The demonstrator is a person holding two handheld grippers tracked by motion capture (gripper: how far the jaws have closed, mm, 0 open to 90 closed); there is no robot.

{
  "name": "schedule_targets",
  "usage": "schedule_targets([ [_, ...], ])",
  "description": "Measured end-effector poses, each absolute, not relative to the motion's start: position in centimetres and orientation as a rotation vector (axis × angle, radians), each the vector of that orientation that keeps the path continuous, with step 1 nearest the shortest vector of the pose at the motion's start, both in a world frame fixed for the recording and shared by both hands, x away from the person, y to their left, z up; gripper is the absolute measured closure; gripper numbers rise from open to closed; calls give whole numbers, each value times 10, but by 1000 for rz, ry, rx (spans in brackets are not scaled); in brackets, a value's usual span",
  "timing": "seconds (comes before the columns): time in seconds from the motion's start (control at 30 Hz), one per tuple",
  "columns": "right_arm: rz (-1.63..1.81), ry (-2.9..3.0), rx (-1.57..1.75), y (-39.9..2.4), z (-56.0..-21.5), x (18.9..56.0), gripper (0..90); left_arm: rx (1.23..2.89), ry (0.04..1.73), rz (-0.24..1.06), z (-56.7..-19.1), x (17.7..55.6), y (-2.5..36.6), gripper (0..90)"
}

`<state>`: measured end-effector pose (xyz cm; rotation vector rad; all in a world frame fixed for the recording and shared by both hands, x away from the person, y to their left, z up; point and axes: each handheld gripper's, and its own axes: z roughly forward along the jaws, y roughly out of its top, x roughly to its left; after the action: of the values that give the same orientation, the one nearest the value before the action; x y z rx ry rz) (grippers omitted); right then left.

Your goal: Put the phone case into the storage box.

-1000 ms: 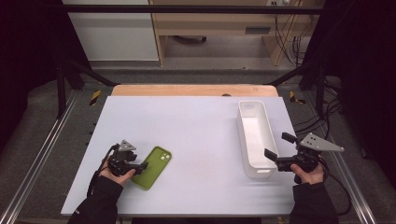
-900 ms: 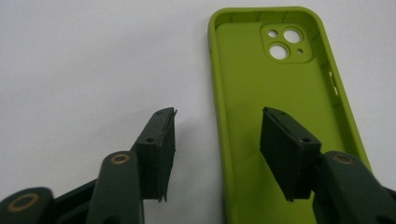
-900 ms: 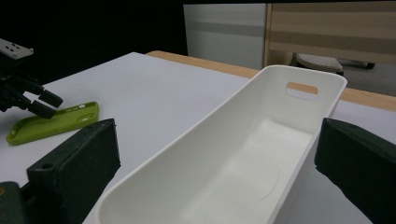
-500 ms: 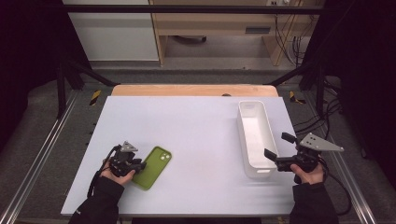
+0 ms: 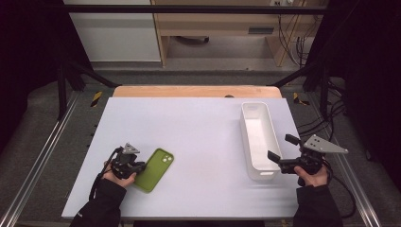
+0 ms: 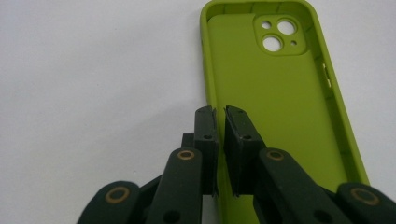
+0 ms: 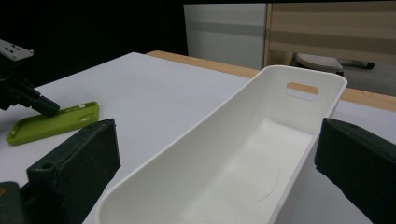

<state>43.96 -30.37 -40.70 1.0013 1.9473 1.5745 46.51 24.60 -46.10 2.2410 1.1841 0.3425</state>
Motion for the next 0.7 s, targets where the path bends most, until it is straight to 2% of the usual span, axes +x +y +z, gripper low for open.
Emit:
schedule_targets([
  [0.7, 1580, 1945, 995, -304, -407, 440, 6, 2239, 1194, 364, -459, 465, 247, 875],
])
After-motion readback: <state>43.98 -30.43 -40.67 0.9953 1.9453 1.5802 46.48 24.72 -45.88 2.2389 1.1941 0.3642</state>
